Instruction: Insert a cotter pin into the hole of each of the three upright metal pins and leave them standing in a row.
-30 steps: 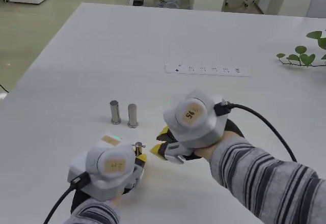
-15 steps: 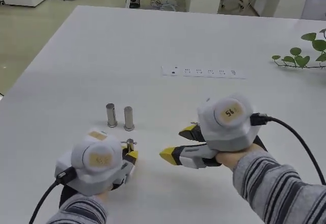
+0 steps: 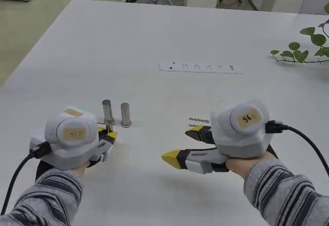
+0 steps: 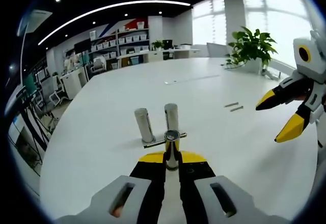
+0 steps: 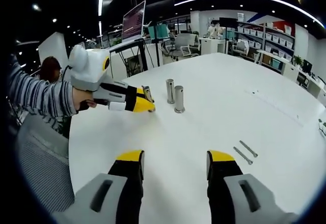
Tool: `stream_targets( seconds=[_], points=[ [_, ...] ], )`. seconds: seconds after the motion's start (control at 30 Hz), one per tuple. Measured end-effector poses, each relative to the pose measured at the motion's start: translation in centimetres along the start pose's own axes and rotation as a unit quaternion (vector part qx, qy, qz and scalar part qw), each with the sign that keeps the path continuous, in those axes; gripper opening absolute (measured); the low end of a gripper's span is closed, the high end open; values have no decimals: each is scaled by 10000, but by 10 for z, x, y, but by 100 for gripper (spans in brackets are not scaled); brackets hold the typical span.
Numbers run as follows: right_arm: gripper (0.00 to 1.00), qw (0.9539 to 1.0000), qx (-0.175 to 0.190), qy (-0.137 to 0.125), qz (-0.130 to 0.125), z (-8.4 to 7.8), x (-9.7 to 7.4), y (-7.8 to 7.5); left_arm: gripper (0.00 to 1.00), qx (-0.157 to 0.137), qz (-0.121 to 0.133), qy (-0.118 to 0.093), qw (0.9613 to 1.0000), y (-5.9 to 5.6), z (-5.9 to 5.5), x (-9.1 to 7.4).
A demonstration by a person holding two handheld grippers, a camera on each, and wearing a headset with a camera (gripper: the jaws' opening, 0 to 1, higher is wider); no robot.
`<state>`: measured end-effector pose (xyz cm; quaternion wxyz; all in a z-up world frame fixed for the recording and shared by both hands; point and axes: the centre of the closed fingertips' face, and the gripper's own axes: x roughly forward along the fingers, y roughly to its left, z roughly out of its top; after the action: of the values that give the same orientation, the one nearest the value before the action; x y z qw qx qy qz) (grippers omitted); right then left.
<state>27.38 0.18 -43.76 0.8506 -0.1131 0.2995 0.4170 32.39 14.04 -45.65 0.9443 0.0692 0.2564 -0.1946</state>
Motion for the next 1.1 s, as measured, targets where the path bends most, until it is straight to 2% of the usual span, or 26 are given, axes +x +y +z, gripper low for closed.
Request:
stream_targets(
  seconds=[0.23,0.37,0.57,0.7,0.73,0.8,1.1],
  points=[
    [46,9999,94,46,-30,-9,-2,0,5,-21,68,74,9999,14,-6,4],
    [46,9999,133,44,-29,-12,-3,-1,5,-31,68,103,9999,18,-8,6],
    [46,9998,193,64,-39,-15,-3,0,5,-49,44,142,9999,18,-10,4],
    [46,9997,213,60,-51,-16,-3,0,5,-39,20,260,9997,18,-17,5],
    [46,9997,216,60,-50,-16,-3,0,5,-52,26,180,9998,18,-15,5],
    [46,9997,230,54,-57,-16,-4,0,5,-117,-13,171,9998,18,-15,6],
    [46,9994,340,93,-45,-20,-2,2,5,-29,4,180,9998,16,-14,7]
  ],
)
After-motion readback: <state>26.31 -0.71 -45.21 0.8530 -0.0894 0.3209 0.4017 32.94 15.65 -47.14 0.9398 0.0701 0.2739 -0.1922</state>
